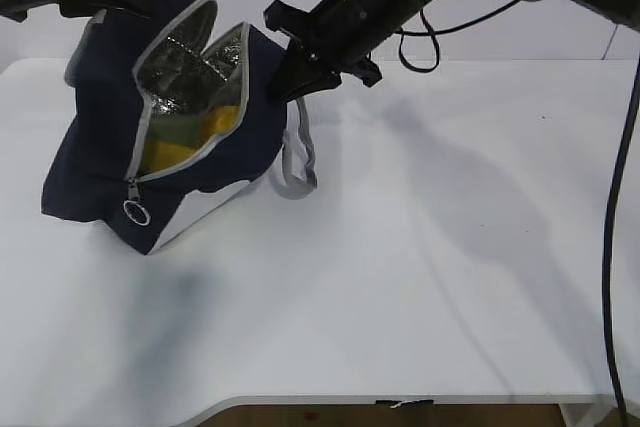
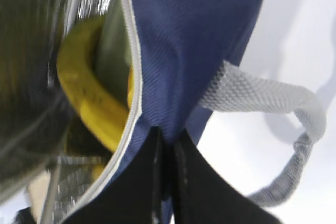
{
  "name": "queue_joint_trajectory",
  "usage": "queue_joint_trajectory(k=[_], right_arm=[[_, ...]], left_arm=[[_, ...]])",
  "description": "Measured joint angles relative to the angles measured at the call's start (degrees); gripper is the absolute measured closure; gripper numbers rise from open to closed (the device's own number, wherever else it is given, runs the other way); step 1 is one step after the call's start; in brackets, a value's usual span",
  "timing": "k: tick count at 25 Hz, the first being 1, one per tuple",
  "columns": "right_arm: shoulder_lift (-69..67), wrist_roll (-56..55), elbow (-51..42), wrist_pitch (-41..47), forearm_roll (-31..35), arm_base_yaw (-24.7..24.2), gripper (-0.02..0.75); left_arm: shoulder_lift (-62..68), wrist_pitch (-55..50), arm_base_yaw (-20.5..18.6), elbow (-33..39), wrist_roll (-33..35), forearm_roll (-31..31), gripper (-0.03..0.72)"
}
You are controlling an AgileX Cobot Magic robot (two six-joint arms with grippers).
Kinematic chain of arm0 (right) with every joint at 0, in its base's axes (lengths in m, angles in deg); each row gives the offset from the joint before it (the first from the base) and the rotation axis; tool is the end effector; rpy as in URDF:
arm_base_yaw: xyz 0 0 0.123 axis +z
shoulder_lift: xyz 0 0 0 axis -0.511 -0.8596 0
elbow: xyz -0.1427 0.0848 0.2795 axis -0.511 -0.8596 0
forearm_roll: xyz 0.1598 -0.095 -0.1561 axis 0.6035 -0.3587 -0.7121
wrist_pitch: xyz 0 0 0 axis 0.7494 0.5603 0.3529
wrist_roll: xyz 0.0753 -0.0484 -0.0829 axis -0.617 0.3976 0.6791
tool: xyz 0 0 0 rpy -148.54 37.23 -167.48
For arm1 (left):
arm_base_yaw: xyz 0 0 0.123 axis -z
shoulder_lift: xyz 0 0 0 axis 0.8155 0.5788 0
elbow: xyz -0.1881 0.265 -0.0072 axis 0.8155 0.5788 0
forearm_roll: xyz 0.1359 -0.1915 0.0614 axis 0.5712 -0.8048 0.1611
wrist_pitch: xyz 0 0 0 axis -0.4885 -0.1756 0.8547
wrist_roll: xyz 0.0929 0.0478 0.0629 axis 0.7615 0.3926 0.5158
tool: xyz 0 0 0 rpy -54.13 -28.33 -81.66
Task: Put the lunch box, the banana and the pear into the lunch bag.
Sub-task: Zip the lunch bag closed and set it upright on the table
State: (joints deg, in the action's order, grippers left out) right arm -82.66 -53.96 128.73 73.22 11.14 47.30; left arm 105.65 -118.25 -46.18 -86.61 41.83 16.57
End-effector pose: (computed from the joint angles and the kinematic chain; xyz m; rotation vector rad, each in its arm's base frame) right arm 0.4956 0.2266 0.2632 -0.4285 2.6256 1.0314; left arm 0.3929 -0.1128 0.3474 -0.0685 2.3303 -0.8116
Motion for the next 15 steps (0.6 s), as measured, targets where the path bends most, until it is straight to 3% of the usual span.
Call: queue_joint_trajectory(k=[7,15], right_arm=[[2.0,-4.9,8.5,2.3,-9.8,0.1,0.726],[11.3,-6.4,5.7,3.4,-20.0,0.1,0.727]], left_arm=[[-0.3,0.1,4.1,0.0,4.0,-5.5,0.694],[-0.5,5.2,10.2,0.0,4.4,-9.2,0.694]])
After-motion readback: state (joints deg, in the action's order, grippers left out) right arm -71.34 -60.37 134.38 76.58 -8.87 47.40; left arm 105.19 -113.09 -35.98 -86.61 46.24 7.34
